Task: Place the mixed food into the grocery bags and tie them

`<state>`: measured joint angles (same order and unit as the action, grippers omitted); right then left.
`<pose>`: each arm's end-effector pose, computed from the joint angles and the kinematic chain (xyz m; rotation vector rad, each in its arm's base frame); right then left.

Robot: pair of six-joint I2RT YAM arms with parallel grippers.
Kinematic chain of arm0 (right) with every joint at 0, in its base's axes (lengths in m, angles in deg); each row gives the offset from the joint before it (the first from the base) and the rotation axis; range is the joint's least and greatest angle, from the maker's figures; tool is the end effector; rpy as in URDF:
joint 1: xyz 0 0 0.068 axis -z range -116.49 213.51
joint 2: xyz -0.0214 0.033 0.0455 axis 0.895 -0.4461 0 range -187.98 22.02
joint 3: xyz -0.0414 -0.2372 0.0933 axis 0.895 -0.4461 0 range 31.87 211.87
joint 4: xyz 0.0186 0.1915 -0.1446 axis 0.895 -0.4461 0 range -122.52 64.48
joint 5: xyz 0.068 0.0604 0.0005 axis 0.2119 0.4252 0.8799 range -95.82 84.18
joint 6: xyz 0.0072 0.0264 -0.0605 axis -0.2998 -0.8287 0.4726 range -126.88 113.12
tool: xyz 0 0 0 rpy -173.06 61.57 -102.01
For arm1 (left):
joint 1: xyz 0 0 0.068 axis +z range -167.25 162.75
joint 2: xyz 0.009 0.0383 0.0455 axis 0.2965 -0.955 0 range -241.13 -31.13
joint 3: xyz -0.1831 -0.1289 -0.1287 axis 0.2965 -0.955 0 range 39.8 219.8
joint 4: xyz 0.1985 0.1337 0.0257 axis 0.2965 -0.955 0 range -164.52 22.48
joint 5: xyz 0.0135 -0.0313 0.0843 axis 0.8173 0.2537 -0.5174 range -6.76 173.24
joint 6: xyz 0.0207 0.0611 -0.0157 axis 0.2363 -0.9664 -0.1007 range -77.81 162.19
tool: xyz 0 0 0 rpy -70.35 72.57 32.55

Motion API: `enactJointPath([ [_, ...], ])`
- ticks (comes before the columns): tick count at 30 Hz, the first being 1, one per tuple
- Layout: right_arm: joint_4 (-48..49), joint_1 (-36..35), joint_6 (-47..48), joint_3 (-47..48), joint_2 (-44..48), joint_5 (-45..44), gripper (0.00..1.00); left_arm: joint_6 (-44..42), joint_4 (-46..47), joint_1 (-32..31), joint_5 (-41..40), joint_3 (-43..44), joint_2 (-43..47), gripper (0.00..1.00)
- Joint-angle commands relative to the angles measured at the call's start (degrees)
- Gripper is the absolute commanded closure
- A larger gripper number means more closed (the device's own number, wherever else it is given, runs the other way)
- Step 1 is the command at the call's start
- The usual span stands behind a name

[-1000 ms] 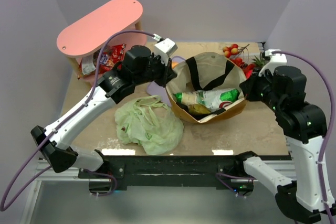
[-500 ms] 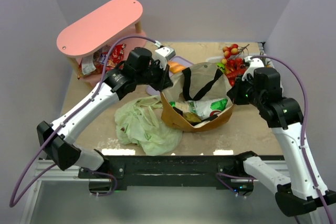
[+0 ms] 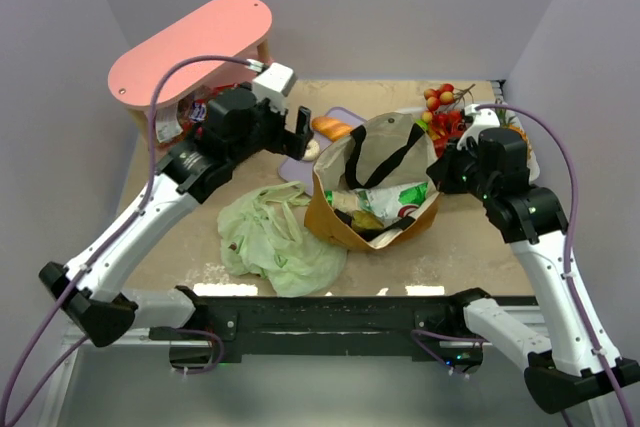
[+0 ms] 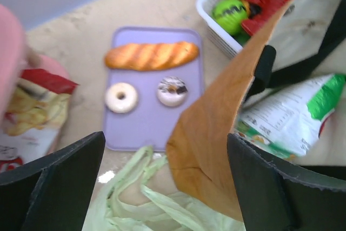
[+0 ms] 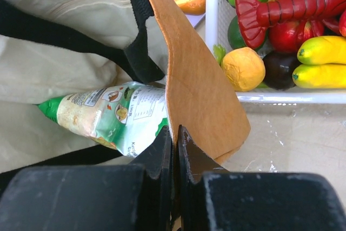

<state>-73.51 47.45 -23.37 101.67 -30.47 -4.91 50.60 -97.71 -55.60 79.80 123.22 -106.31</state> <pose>0.1652 0.0484 0.3699 -0.0014 2.1264 0.3556 0.2258 -0.1746 0.3981 0.4736 1.9265 -0.4767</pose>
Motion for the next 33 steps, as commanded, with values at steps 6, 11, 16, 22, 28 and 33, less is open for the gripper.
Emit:
enactJointPath([
  [6, 4.0, 0.1, 0.1, -1.4, -1.0, 0.1, 1.00, 1.9, -0.4, 11.0, -14.1, -2.1, 6.7, 0.00],
  [11, 4.7, 0.1, 0.3, -1.9, -1.3, 0.5, 1.00, 3.2, -2.0, 16.8, -15.8, -4.6, 6.9, 0.00],
  [16, 4.7, 0.1, 0.2, -2.5, -0.7, 0.8, 1.00, 5.3, 0.9, 18.1, -20.2, -10.1, 9.8, 0.01],
  [22, 4.7, 0.1, 0.1, -2.5, -0.3, 1.3, 1.00, 6.0, 2.4, 18.2, -22.3, -14.2, 10.9, 0.03],
  [28, 4.9, 0.1, 0.1, -2.9, -0.1, 2.3, 1.00, 6.0, 6.5, 20.1, -19.9, -17.2, 10.8, 0.03],
  [33, 5.1, 0.1, 0.1, -3.4, 0.5, 2.5, 1.00, 6.8, 9.4, 23.0, -14.9, -17.6, 9.2, 0.06],
])
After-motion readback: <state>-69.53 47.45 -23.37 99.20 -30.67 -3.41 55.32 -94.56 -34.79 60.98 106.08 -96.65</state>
